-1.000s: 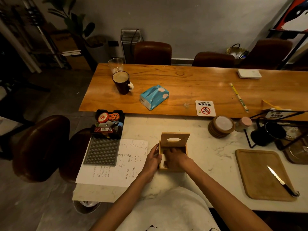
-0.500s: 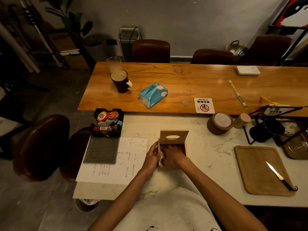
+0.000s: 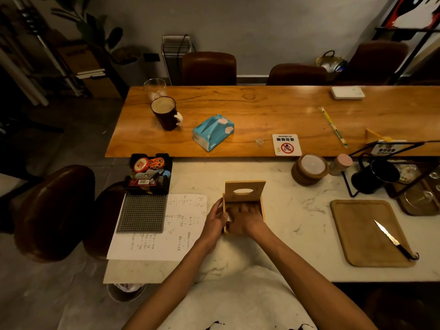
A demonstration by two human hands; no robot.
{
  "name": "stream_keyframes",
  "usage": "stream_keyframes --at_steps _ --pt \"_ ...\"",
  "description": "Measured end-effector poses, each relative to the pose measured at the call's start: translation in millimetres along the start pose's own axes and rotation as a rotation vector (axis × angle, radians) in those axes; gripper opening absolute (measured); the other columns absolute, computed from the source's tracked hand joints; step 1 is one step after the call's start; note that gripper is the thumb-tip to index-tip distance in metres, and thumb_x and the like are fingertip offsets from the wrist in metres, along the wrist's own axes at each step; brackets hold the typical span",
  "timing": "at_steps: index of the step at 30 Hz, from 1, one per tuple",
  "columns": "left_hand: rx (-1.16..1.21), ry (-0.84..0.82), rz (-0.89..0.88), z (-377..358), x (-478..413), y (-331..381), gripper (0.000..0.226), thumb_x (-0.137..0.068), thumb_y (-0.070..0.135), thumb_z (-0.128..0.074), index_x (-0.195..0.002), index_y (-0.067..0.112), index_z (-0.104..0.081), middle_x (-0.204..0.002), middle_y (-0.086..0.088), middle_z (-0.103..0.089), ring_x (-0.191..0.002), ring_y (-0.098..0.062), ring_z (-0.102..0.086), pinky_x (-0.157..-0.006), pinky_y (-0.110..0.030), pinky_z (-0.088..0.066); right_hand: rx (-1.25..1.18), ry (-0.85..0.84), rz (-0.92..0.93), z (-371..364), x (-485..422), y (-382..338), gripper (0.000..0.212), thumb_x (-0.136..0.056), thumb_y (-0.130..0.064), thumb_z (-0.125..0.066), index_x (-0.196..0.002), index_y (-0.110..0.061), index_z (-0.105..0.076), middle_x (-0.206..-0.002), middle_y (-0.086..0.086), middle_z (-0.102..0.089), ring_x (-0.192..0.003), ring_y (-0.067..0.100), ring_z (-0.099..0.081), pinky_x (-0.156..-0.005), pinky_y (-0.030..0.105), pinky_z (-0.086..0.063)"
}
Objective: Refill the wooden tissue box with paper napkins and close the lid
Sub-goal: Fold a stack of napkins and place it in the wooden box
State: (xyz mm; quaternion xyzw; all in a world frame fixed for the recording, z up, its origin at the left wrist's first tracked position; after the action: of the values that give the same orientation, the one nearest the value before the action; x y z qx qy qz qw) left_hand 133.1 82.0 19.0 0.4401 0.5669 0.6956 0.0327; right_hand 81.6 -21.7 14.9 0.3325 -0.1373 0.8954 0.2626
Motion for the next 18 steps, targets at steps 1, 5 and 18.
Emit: stream_keyframes --at_steps 1,5,18 --pt "0.001 -0.001 0.000 0 1 1 0.053 -0.100 0.002 -0.038 -0.146 0.026 -0.035 -0.148 -0.007 -0.044 -0.134 -0.026 -0.043 -0.110 -0.049 -0.040 -0.012 -0.007 0.000 0 0 -1 0.066 -0.086 -0.061 -0.039 -0.146 -0.037 -0.027 -0.159 0.012 -0.017 -0.146 0.038 -0.012 -0.118 0.052 -0.007" --pt "0.010 -0.008 0.001 1 1 3 0.053 -0.100 0.001 -0.037 -0.148 0.025 -0.033 -0.143 -0.009 -0.048 -0.123 -0.023 -0.050 -0.101 -0.041 -0.047 -0.055 0.035 -0.016 -2 0 -4 0.059 -0.089 -0.056 -0.037 -0.145 -0.038 -0.029 -0.156 0.013 -0.023 -0.144 0.039 -0.014 -0.118 0.054 -0.005" --pt "-0.034 -0.024 -0.034 2 -8 -8 0.050 -0.101 0.005 -0.038 -0.147 0.026 -0.033 -0.147 -0.009 -0.044 -0.127 -0.021 -0.047 -0.106 -0.050 -0.044 -0.210 0.177 -0.181 -22 2 -23 0.051 -0.094 -0.053 -0.030 -0.140 -0.033 -0.039 -0.151 0.010 -0.035 -0.139 0.033 -0.028 -0.116 0.057 -0.006"
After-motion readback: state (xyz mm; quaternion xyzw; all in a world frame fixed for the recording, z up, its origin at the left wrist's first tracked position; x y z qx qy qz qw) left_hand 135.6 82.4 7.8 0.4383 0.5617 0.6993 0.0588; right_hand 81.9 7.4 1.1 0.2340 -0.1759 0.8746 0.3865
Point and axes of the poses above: each hand's wrist, its own x-axis away from the middle knuckle, its own z-axis out of the back of the hand, y = z × x, the point moved 1 cm from there along -x, towards the middle knuckle
